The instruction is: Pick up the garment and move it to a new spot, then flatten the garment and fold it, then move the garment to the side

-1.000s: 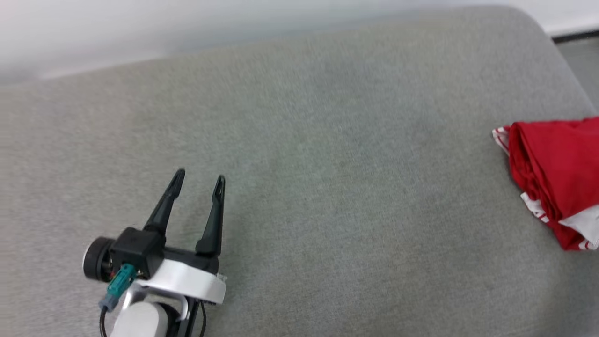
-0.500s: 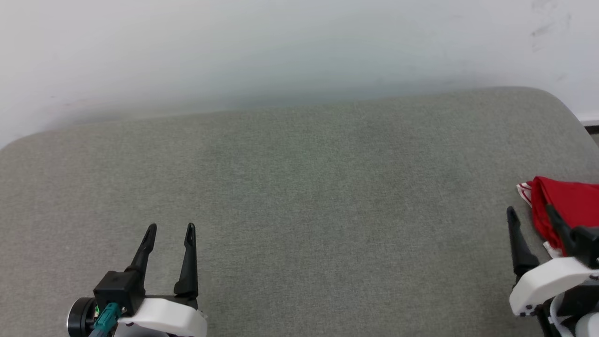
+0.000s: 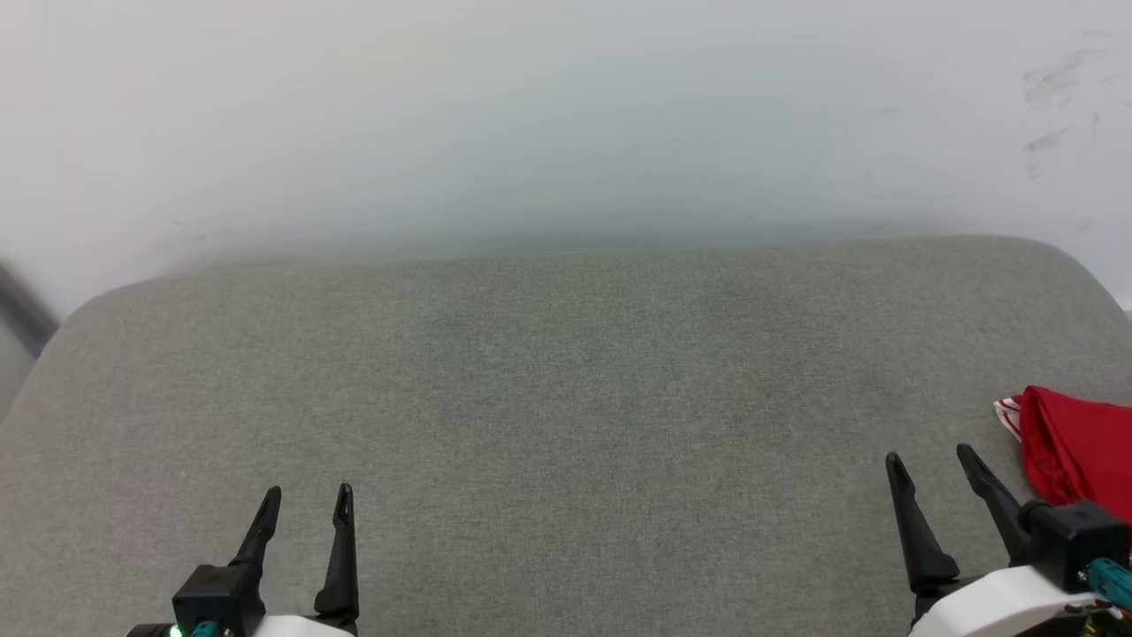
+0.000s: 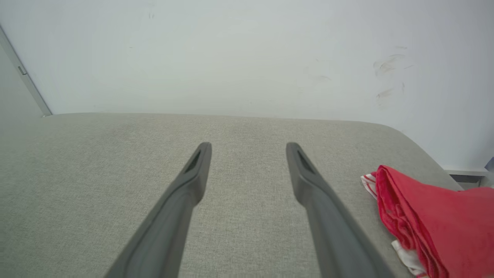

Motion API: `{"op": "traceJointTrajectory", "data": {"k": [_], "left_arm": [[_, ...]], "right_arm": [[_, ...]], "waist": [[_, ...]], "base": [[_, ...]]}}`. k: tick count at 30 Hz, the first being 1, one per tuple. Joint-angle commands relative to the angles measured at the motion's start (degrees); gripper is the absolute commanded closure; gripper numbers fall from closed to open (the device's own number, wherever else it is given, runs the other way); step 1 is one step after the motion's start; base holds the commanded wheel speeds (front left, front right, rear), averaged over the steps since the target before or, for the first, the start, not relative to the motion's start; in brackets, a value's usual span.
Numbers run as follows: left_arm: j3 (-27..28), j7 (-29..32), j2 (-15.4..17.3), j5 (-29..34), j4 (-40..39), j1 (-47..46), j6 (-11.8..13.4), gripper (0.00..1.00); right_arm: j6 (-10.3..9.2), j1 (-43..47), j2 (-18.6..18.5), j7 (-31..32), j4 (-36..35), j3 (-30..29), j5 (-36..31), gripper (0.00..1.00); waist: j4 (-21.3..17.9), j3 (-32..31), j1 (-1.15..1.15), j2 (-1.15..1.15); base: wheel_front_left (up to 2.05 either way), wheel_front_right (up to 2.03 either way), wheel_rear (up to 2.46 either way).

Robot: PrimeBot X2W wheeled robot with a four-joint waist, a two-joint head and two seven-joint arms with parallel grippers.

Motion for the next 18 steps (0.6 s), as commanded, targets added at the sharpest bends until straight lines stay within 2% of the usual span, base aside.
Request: {"op": "traceJointTrajectory", "data": {"k": [1,18], "left_arm": [[0.0,-0.1,-0.2,-0.1,-0.2,1.0,0.3,0.00],[0.3,-0.1,-0.3,0.1,1.1,0.6,-0.9,0.00]], "right_arm": [[-0.05,1.2,0.4,0.3,-1.0,0.2,0.3,0.00],[-0.05,0.7,1.2,0.0,-2.5,0.7,1.5,0.00]], "waist": [[-0.2,-0.5,0.01,0.00],[-0.1,-0.3,0.01,0.00]], "base": [[0.00,0.00,0.00],[0.00,0.00,0.00]]}}
